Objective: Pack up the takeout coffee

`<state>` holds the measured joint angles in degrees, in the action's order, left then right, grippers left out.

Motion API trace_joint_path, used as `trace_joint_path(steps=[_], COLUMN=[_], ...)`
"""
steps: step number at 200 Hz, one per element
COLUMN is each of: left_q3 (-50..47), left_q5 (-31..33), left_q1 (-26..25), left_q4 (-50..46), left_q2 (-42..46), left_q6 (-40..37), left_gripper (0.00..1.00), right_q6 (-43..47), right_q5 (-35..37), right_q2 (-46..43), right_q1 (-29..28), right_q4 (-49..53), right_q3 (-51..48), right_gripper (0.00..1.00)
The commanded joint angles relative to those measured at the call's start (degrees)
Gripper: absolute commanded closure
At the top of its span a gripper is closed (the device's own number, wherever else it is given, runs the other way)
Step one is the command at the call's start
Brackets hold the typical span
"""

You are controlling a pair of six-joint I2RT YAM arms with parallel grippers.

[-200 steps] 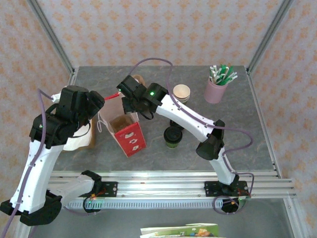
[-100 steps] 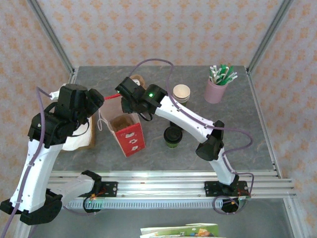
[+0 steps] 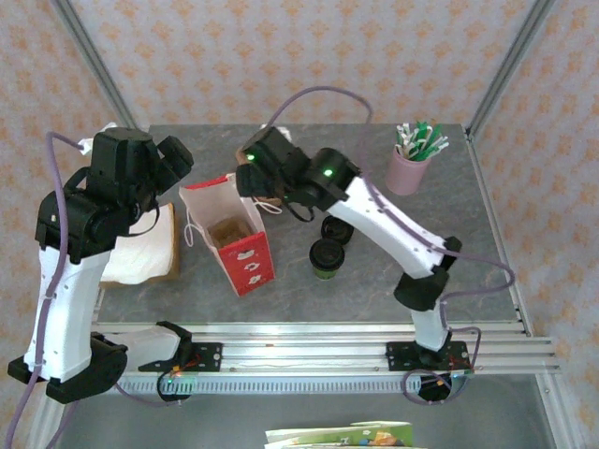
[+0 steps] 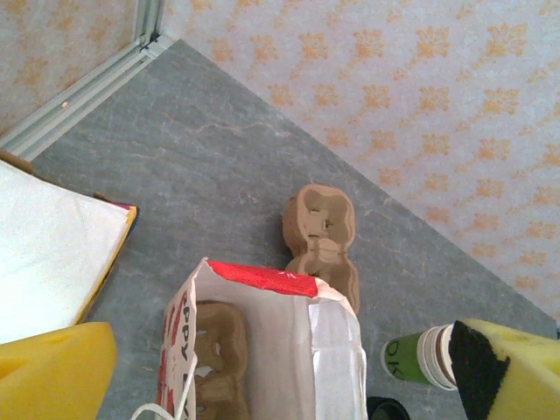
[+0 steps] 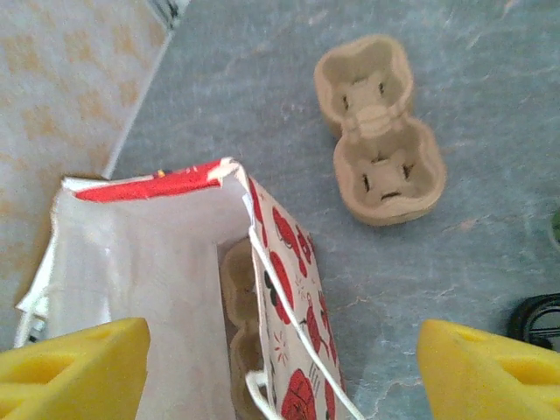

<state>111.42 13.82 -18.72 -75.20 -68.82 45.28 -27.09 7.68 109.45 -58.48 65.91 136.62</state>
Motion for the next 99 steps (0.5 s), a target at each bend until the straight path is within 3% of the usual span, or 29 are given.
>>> trace_joint_path(steps=[1, 22, 38, 99], left_q3=[1.5, 1.1, 0.3, -0.1], left_q5=[-3.2, -8.1, -7.9, 1.8], left_q1=[0.3, 0.0, -2.1, -19.8], left_q4=[0.7, 3.8, 4.8, 8.3], left_q2=[-1.5, -3.0, -4.3, -9.3], left_q6=[-5.5, -9.2, -11.3, -24.8], left_gripper=[0.01, 0.01, 0.01, 0.01], right_q6=[-1.8, -3.1, -4.1, -4.7], right_q5=[3.6, 2.0, 1.8, -5.0], right_q2=[-6.7, -12.8, -17.0, -25.4], right_q1=[2.6, 5.4, 6.5, 8.0], right_q4=[3.9, 4.0, 4.5, 5.0], right_q3=[-4.5, -13.3, -20.7, -42.1], right_gripper=[0.2, 0.21, 0.21, 0.13])
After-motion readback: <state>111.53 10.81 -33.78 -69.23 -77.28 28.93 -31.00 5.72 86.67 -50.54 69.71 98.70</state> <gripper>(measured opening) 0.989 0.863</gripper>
